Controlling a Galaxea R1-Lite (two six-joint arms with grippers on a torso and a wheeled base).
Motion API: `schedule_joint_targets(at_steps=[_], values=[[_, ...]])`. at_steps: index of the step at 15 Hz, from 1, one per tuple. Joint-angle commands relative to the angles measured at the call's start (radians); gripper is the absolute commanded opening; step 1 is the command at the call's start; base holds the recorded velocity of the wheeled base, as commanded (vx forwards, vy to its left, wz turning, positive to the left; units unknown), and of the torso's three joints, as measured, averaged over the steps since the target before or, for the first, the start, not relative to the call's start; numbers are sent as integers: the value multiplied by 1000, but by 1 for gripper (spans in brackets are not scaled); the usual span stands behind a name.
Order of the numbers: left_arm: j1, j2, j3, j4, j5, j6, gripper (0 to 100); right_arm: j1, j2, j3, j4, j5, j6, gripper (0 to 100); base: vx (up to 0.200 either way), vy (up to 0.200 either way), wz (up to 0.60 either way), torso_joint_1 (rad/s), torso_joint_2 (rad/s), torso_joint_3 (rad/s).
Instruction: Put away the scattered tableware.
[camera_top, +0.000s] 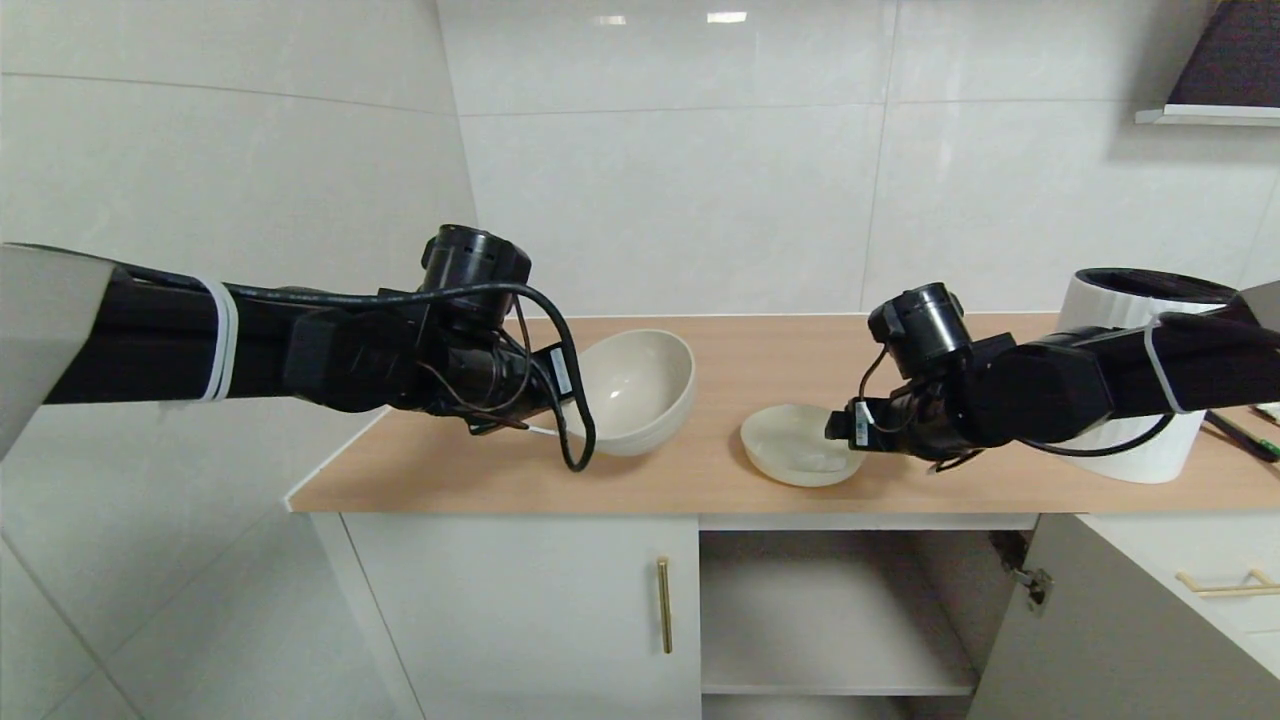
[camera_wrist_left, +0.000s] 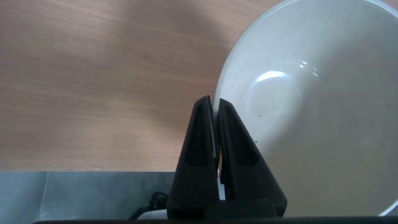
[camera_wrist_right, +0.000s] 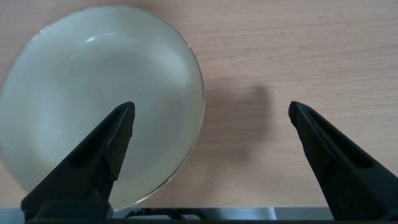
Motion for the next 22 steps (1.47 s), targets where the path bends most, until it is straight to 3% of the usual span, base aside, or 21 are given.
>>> schedule_joint_targets(at_steps=[1,4,5,11,14,16,19,22], values=[[0,-3,0,0,1,-1,0,0,17,-2,0,0,0,100,0,0,0,0,0,0],[0,-5,0,0,1,-2,0,0,29,-5,0,0,0,100,0,0,0,0,0,0],[0,-5,0,0,1,-2,0,0,33,-6,0,3,0,0,0,0,0,0,0,0],[2,-77,30,29,4,-4,0,0,-16,-5,8,27,20,0,0,0,0,0,0,0],[0,-236,162,29,-2,7,0,0,-106,32,60,106,25,0,0,0,0,0,0,0],[0,-348,279,26,-13,52,0,-10,-207,84,124,178,26,0,0,0,0,0,0,0],[-18,-447,368,24,-15,53,0,-12,-329,178,129,234,20,0,0,0,0,0,0,0],[-26,-520,454,23,-61,52,0,-12,-464,302,124,291,26,0,0,0,0,0,0,0]])
